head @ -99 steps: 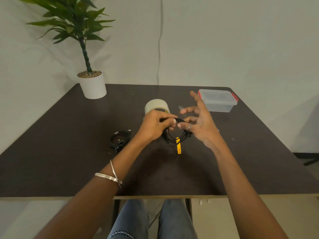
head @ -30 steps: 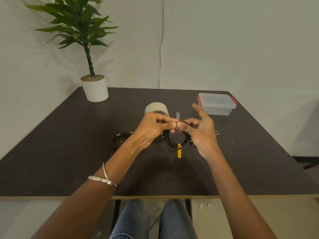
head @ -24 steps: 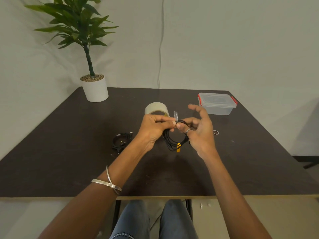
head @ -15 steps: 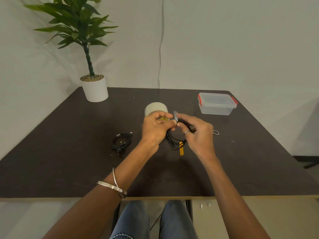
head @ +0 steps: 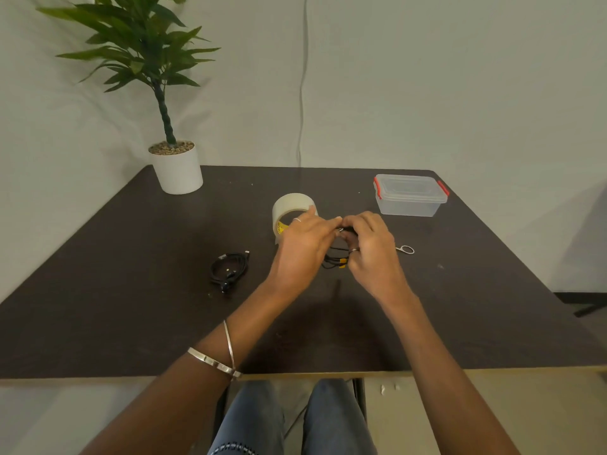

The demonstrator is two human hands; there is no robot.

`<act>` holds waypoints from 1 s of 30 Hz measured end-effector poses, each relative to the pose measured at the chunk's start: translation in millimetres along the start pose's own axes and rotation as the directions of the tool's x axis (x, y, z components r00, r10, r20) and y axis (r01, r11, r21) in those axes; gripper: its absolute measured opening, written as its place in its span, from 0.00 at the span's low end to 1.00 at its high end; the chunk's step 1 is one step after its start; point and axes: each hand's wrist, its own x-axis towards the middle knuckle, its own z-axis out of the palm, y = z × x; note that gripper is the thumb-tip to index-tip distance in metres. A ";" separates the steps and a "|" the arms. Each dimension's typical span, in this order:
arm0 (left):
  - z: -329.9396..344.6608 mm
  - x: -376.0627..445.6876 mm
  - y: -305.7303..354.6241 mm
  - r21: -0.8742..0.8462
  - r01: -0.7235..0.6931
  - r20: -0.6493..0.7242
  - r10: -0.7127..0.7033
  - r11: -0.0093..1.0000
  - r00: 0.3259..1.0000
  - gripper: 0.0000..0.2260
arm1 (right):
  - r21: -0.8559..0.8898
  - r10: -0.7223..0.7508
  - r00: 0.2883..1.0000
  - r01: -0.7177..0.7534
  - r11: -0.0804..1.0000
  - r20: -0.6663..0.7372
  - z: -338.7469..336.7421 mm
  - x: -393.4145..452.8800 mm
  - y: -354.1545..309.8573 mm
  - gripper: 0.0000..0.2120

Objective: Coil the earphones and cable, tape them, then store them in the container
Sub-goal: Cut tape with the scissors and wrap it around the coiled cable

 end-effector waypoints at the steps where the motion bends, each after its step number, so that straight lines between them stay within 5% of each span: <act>1: 3.5 -1.7 -1.9 0.098 -0.046 0.027 0.044 0.994 0.999 0.12 | -0.038 0.001 1.000 -0.001 0.999 0.017 -0.2 0.2 -0.7 0.11; 6: 13.0 -6.3 -2.6 0.383 -0.109 0.144 0.058 0.917 0.988 0.16 | -0.182 0.033 0.994 -0.014 0.983 0.102 -1.3 1.1 -4.1 0.18; 9: 11.4 2.3 -1.1 0.437 -0.107 0.240 -0.001 0.893 0.971 0.16 | -0.077 0.039 0.992 -0.030 0.997 0.122 -1.5 6.5 2.1 0.15; 12: 8.1 14.3 -3.2 0.318 0.028 0.374 -0.152 0.948 0.915 0.06 | 0.091 0.097 0.983 -0.112 0.990 0.156 -6.8 9.0 6.9 0.13; 14: 4.8 18.4 -4.6 0.168 0.231 0.475 -0.284 0.958 0.833 0.09 | 0.150 0.122 0.971 -0.155 0.976 0.207 -11.8 8.1 10.2 0.15; 18: 0.2 19.4 -13.5 -0.034 0.534 0.603 -0.408 0.845 0.685 0.07 | 0.240 0.089 0.956 -0.160 0.957 0.279 -17.1 7.6 14.1 0.13; 30: -16.0 27.3 -15.9 -0.176 0.845 0.734 -0.504 0.506 0.455 0.10 | 0.302 -0.094 0.962 0.012 0.953 0.257 -22.1 5.8 14.0 0.10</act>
